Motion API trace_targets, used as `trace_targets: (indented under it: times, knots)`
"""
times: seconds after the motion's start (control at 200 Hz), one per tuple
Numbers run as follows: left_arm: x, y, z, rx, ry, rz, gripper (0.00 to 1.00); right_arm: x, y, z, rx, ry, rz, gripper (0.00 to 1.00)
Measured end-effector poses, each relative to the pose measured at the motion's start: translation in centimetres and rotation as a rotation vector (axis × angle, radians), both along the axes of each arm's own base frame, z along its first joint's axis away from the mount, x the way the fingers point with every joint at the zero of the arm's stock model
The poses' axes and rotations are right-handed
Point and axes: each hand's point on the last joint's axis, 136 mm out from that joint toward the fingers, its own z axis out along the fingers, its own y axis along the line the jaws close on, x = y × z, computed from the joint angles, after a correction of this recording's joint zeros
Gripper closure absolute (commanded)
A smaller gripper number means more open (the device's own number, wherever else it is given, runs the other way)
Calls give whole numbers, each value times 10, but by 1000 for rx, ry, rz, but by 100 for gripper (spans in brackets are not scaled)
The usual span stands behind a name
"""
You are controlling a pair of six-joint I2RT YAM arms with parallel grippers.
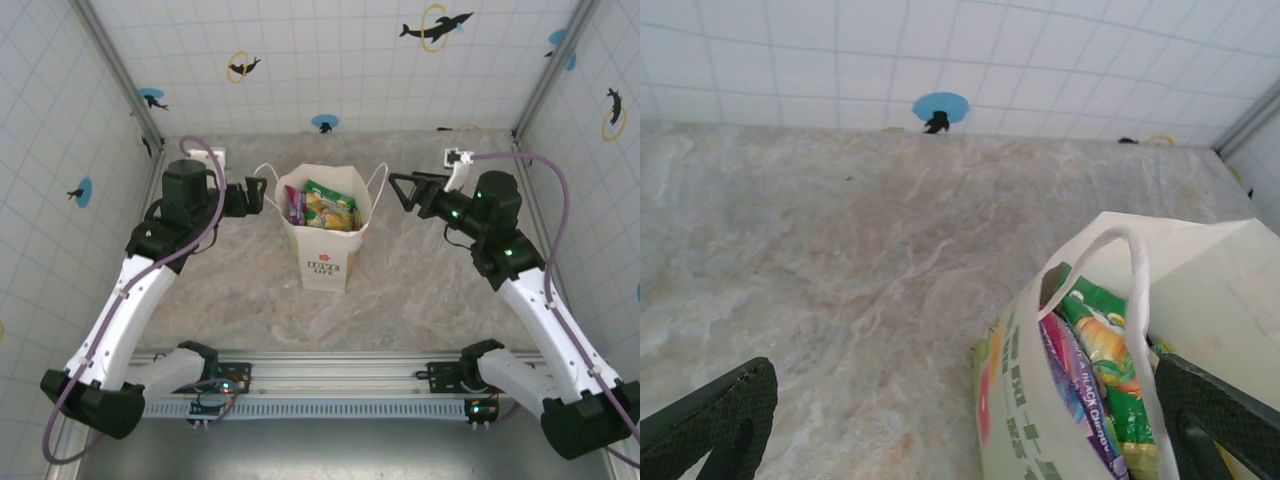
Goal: Place the snacks into the paper bag
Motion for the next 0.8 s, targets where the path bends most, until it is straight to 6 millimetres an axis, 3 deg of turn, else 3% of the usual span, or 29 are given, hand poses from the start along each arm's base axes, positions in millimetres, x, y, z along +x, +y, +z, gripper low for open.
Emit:
trace_targets:
  times: [0.015, 0.03, 0.04, 0.255, 0.35, 0.445, 0.565, 0.801]
  knots:
    - [-2, 2, 0, -4, -4, 10, 2, 0, -2, -1, -1, 0, -6, 18]
    - [-4, 4, 1, -8, -10, 18, 2, -1, -5, -1, 0, -1, -14, 3]
    - [-5, 5, 1, -11, -13, 24, 2, -1, -7, -1, -2, -1, -18, 0]
    - [-30, 42, 22, -39, -122, 179, 2, 4, -51, -25, -19, 29, -169, 1]
    - [-35, 56, 23, -38, -147, 242, 2, 12, -74, -56, -38, 88, -259, 1]
    - [-34, 68, 13, -12, -150, 307, 2, 18, -94, -100, -70, 161, -350, 1]
    - [-28, 86, -29, 72, -130, 405, 2, 19, -119, -160, -140, 212, -469, 1]
    - [-20, 129, -155, 285, -63, 548, 2, 1, -171, -260, -328, 251, -698, 1]
